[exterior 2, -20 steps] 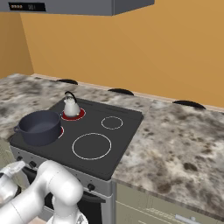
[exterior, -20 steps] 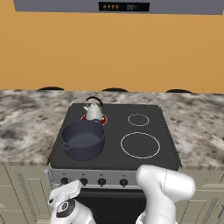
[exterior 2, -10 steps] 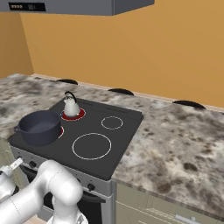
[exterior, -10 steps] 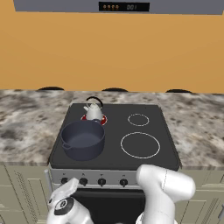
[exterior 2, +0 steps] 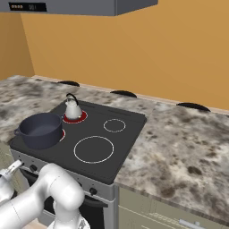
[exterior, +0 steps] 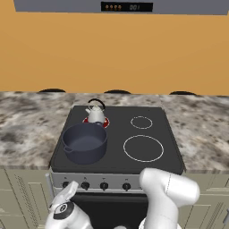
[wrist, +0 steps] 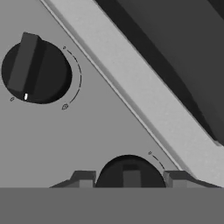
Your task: Pick the kettle from the cabinet and place it on a stove burner. Then pick the pot from the counter and place it on another stove burner. Finally, turn both burners on.
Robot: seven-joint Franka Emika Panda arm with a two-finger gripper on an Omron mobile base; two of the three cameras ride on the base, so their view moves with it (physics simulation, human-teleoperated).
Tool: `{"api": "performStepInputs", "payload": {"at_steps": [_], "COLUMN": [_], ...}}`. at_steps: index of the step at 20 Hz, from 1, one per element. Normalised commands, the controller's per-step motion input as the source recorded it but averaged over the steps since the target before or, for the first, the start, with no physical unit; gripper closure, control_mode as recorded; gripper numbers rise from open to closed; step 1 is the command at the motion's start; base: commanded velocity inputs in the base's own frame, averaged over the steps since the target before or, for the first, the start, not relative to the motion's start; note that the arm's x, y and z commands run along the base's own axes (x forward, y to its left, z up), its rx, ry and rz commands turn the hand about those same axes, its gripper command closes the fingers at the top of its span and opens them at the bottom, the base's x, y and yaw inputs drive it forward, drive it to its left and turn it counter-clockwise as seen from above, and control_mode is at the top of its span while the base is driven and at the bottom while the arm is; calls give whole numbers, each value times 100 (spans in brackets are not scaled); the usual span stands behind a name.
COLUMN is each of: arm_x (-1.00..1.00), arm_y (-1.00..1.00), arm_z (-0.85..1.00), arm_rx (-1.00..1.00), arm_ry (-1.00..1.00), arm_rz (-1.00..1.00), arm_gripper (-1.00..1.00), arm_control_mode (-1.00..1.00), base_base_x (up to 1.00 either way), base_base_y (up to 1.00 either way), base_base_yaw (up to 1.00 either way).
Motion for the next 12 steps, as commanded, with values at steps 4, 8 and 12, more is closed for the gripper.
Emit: {"api": "performStepInputs", "payload": {"at_steps": [4, 8, 12], "arm_x": [0, -2, -26], "arm_y": [0, 0, 1], "arm_z": [0, 0, 0], "arm_rx": [0, 0, 0], "arm_ry": [3, 1, 0], "arm_rz": [0, 0, -2], "arm_gripper": [-100, -100, -100], "arm_control_mode": [-100, -100, -100], "base_base_x": [0, 0, 0], "base_base_y": [0, 0, 0], "base_base_yaw": [0, 0, 0]}}
